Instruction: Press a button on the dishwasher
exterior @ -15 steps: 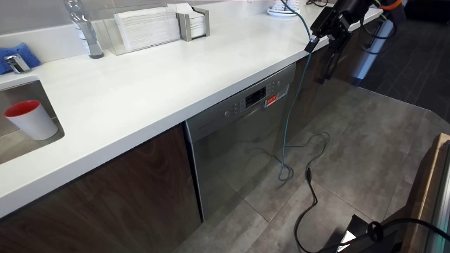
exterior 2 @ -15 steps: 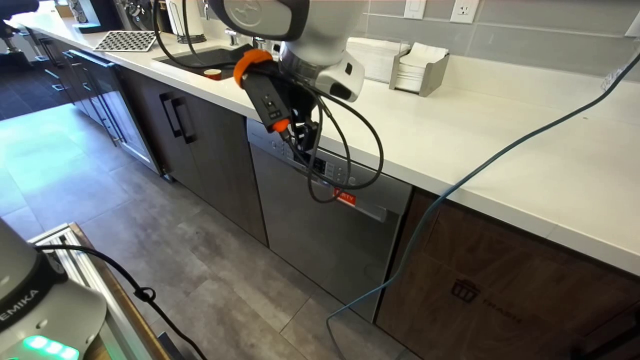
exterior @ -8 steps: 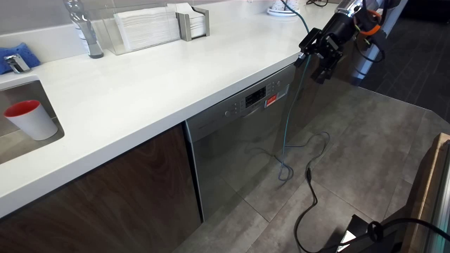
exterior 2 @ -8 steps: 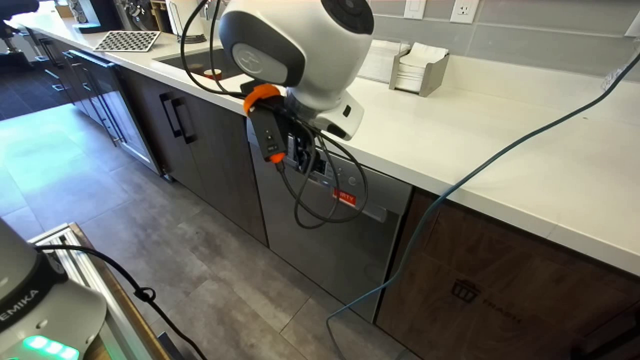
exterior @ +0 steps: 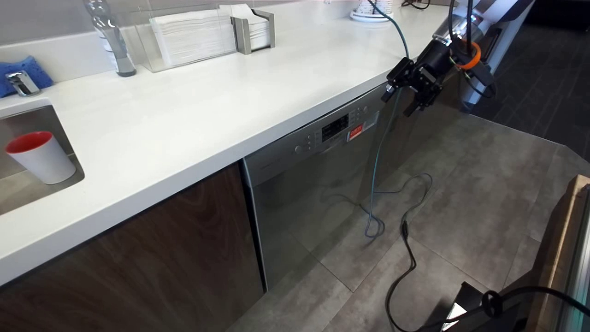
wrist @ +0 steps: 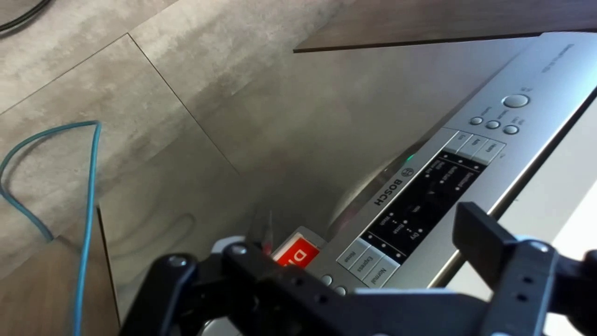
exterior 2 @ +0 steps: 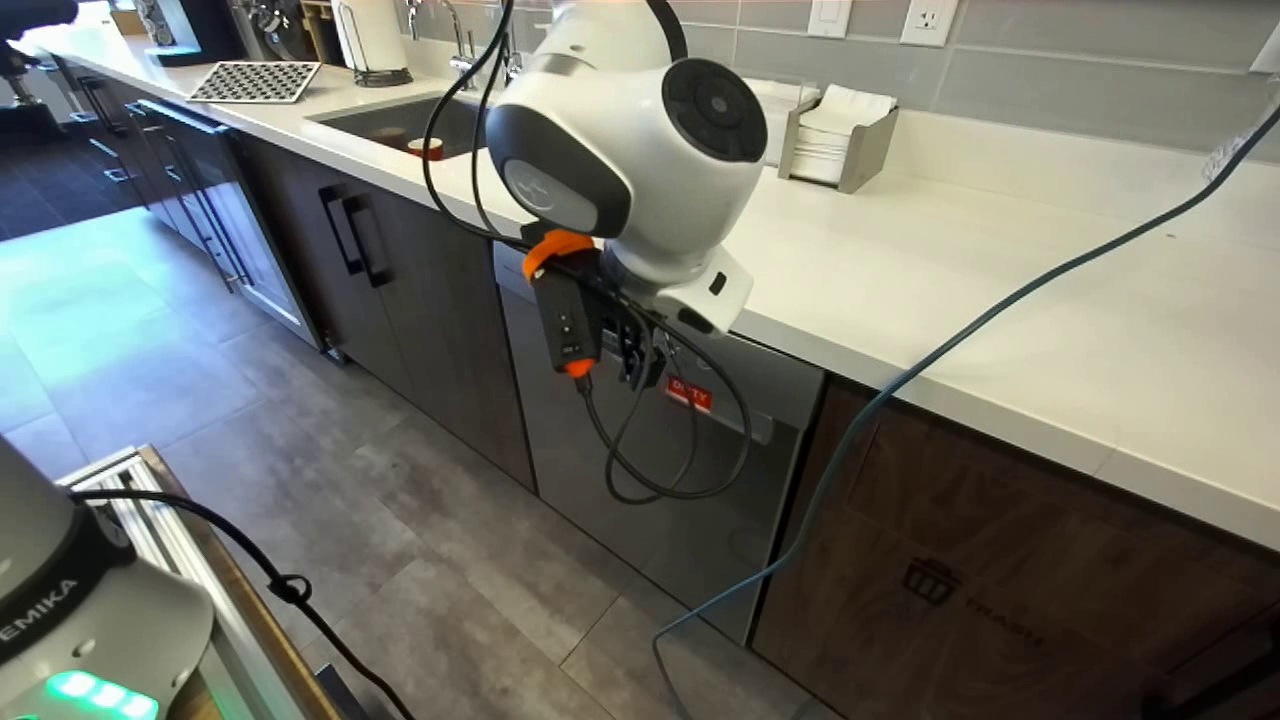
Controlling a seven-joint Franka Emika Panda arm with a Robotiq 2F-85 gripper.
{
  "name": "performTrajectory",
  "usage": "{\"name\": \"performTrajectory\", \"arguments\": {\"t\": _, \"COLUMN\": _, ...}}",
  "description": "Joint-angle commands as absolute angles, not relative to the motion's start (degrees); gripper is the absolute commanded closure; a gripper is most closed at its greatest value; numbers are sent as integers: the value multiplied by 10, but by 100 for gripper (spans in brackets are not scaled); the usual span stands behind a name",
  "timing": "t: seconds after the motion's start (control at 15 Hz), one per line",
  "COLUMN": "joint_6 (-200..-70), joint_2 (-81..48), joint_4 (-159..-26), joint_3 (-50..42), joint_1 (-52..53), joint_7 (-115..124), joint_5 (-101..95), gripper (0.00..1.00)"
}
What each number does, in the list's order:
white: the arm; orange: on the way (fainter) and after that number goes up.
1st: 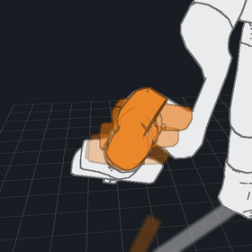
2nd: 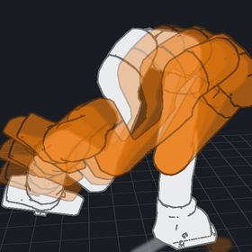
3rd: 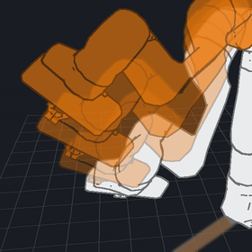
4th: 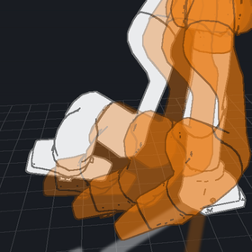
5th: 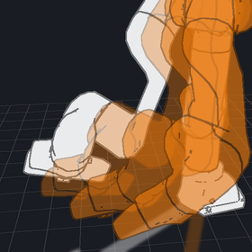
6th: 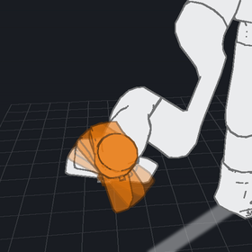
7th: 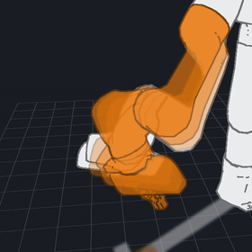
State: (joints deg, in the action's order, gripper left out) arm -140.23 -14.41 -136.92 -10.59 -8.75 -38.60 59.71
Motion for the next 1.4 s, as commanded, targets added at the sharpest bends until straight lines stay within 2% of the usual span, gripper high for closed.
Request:
{"name": "performTrajectory", "arguments": {"t": 0.0, "joint_6": -1404, "joint_2": -145, "joint_4": -1367, "joint_3": -93, "joint_1": -101, "joint_7": -383, "joint_5": 592, "gripper": 0}}
{"name": "performTrajectory", "arguments": {"t": 0.8, "joint_6": -1357, "joint_2": -240, "joint_4": -1331, "joint_3": -76, "joint_1": -134, "joint_7": -456, "joint_5": 795, "gripper": 0}}
{"name": "performTrajectory", "arguments": {"t": 0.87, "joint_6": -1354, "joint_2": -248, "joint_4": -1326, "joint_3": -76, "joint_1": -133, "joint_7": -470, "joint_5": 819, "gripper": 25}}
{"name": "performTrajectory", "arguments": {"t": 0.93, "joint_6": -1358, "joint_2": -255, "joint_4": -1322, "joint_3": -78, "joint_1": -131, "joint_7": -484, "joint_5": 845, "gripper": 26}}
{"name": "performTrajectory", "arguments": {"t": 1.0, "joint_6": -1359, "joint_2": -263, "joint_4": -1316, "joint_3": -78, "joint_1": -129, "joint_7": -492, "joint_5": 870, "gripper": 32}}
{"name": "performTrajectory", "arguments": {"t": 1.33, "joint_6": -1355, "joint_2": -296, "joint_4": -1294, "joint_3": -88, "joint_1": -118, "joint_7": -528, "joint_5": 976, "gripper": 70}}
